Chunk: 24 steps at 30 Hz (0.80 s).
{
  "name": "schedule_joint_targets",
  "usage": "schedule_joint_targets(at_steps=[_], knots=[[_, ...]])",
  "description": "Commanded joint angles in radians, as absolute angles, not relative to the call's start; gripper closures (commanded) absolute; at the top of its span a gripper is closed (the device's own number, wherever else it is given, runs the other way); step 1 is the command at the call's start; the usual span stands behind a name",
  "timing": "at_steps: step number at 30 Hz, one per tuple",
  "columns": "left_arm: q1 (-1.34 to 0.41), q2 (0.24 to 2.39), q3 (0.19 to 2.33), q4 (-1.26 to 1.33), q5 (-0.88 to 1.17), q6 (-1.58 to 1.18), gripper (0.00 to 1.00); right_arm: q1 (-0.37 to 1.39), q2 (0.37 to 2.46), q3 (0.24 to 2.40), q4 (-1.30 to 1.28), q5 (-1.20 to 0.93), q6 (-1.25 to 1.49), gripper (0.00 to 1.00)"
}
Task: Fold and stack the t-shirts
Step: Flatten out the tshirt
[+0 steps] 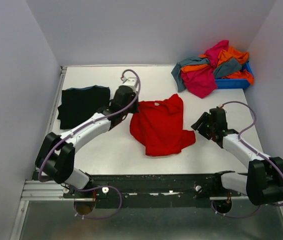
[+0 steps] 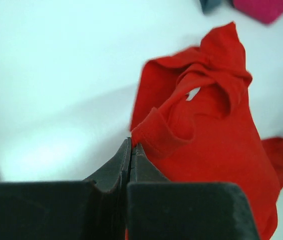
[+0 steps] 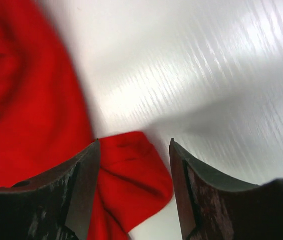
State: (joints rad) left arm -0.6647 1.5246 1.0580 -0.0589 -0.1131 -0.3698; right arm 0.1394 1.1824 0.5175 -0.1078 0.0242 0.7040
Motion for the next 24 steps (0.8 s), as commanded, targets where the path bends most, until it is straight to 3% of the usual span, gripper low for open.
schedule_joint_targets(at_steps=[1, 7, 11, 14, 24], knots=[[-0.542, 1.445, 0.953, -0.006, 0.047, -0.540, 1.00, 0.143, 1.242, 0.546, -0.225, -0.029, 0.730, 0.37], [-0.505, 1.462, 0.924, 0.028, 0.089, -0.552, 1.00, 0.143, 1.321, 0.535, -0.192, -0.156, 0.747, 0.41], [-0.486, 1.451, 0.897, 0.049, 0.095, -0.549, 1.00, 0.143, 1.341, 0.529, -0.176, -0.150, 0.744, 0.63], [-0.471, 1.436, 0.888, 0.049, 0.092, -0.551, 1.00, 0.143, 1.348, 0.566, -0.222, -0.124, 0.739, 0.97], [-0.330, 1.286, 0.862, -0.038, 0.021, -0.652, 1.00, 0.065, 1.315, 0.929, -0.511, 0.072, 0.716, 0.99]])
